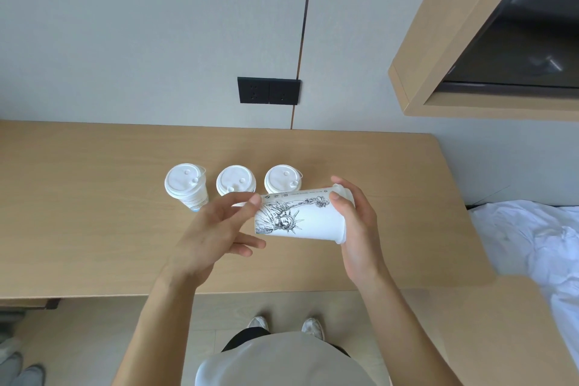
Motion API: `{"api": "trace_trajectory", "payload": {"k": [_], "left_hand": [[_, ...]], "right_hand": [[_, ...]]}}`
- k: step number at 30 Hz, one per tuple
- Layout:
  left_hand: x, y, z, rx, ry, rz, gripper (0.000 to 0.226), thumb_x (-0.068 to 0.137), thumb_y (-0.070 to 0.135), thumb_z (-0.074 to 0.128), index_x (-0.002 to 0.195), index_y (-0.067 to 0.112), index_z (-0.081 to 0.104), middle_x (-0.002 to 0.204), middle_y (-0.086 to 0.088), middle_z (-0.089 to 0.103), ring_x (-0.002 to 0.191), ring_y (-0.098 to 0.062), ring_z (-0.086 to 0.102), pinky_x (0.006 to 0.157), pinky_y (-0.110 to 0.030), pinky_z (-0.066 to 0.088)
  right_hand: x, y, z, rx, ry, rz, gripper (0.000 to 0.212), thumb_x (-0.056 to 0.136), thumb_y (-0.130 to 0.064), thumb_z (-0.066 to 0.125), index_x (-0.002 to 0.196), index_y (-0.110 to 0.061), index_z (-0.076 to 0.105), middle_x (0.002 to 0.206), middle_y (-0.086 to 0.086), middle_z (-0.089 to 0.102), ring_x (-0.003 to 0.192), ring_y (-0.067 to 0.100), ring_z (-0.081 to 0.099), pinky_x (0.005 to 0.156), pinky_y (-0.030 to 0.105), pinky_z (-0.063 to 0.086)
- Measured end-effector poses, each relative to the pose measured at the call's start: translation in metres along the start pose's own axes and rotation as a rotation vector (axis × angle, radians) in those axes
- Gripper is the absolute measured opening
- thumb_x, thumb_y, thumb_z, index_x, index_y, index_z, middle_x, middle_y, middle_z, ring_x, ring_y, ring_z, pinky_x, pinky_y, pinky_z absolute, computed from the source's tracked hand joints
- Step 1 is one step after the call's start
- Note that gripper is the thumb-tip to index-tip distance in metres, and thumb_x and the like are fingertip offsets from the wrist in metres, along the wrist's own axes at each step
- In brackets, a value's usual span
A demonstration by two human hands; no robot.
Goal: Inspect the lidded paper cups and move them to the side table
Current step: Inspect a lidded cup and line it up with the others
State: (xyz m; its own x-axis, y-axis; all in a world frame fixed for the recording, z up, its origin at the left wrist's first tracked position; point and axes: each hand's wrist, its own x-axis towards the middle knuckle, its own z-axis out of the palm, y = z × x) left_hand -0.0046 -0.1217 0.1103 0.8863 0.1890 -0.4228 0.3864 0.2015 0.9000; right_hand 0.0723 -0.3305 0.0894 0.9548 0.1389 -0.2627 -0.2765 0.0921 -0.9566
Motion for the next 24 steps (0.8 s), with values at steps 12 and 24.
{"api": "trace_trajectory", "payload": {"k": [12, 24], "left_hand": [[-0.004, -0.002, 0.012, -0.007, 0.028, 0.046, 0.042, 0.085, 0.034, 0.079, 0.125, 0.023, 0.07, 0.119, -0.003, 0.077, 0.087, -0.031, 0.078, 0.075, -0.037, 0.058], [-0.007, -0.008, 0.032, 0.013, 0.063, 0.112, 0.043, 0.079, 0.026, 0.079, 0.122, 0.025, 0.074, 0.128, 0.005, 0.073, 0.108, -0.02, 0.075, 0.09, -0.041, 0.061]], "right_hand": [[0.004, -0.001, -0.012, 0.031, -0.015, 0.013, 0.049, 0.072, -0.047, 0.073, 0.118, -0.032, 0.074, 0.112, -0.011, 0.069, 0.102, 0.011, 0.066, 0.085, 0.035, 0.054], [0.013, 0.003, -0.03, 0.022, 0.009, 0.053, 0.05, 0.065, -0.055, 0.07, 0.112, -0.037, 0.076, 0.128, -0.007, 0.07, 0.13, 0.024, 0.06, 0.112, 0.055, 0.046]]}}
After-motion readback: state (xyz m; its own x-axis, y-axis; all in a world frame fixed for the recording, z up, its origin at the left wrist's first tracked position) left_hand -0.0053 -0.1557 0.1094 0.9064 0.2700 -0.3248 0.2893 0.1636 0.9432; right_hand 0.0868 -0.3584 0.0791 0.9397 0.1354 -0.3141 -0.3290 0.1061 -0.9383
